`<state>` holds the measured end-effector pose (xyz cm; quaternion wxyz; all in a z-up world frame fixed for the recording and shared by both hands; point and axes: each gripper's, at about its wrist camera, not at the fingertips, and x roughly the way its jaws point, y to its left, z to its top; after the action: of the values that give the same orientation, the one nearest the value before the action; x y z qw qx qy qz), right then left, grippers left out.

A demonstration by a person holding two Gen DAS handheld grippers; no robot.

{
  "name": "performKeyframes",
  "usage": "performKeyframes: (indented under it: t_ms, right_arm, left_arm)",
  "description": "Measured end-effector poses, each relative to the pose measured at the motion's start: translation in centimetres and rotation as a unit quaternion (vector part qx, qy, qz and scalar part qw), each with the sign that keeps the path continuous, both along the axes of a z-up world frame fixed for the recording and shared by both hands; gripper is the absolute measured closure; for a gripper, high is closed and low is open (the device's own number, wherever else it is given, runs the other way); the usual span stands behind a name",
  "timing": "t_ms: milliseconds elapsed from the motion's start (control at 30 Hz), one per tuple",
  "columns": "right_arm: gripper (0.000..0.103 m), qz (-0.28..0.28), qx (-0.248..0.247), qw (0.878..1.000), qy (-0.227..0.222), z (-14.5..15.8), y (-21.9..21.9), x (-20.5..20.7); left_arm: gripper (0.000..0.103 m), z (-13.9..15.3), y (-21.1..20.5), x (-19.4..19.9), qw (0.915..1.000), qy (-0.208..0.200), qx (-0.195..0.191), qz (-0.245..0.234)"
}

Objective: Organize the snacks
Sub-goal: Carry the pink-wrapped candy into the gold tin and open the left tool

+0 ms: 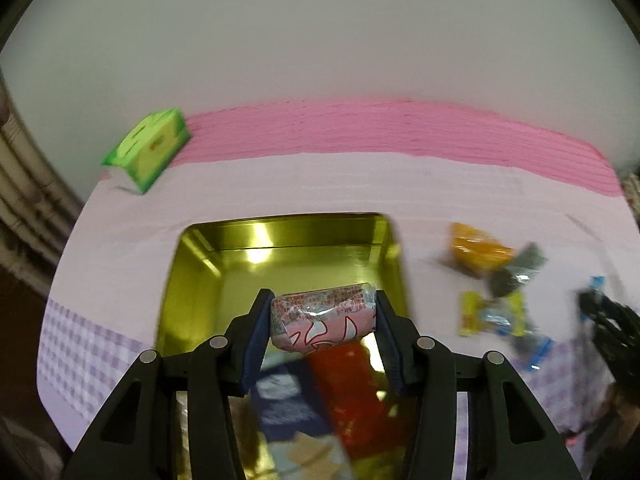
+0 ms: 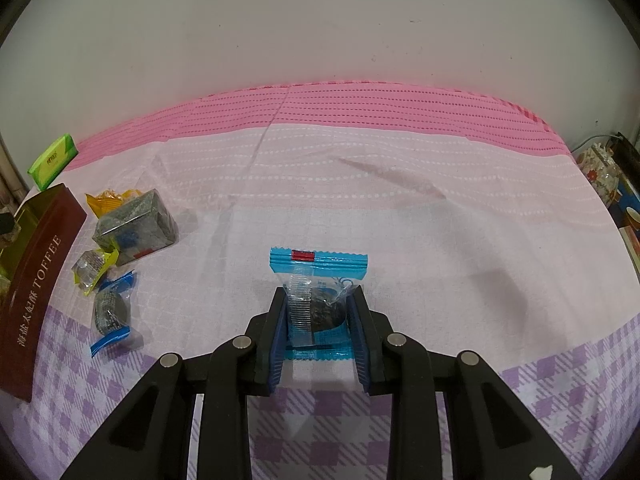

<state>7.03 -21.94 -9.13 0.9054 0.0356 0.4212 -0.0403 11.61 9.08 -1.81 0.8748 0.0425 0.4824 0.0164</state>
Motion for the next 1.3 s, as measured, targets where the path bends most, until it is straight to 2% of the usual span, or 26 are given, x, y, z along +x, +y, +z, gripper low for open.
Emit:
performKeyframes:
  t_ms: [233,467,933,1300]
  right_arm:
    - [0.076,0.000,0.000,1.000,0.000,0.0,0.0,0.0]
    - [0.076,0.000,-0.002,1.000,0.000,0.0,0.0,0.0]
    - [0.076,0.000,-0.003,1.000,0.000,0.0,0.1,0.1]
    - [0.076,0.000,-0.006,1.000,0.001,0.1,0.1,0.1]
  left_arm:
    - [0.053,-2.7,3.0,1.6,0.9987,0.033,0.019,0.035]
    - [0.053,-4.0,3.5,1.8,0.9977,0.048,0.027,0.040]
    - [0.053,-4.8,3.8,1.9,0.9964,0.064,0.035,0.042]
    - [0.052,-4.4,3.8,1.7,0.9968,0.058,0.035,0.043]
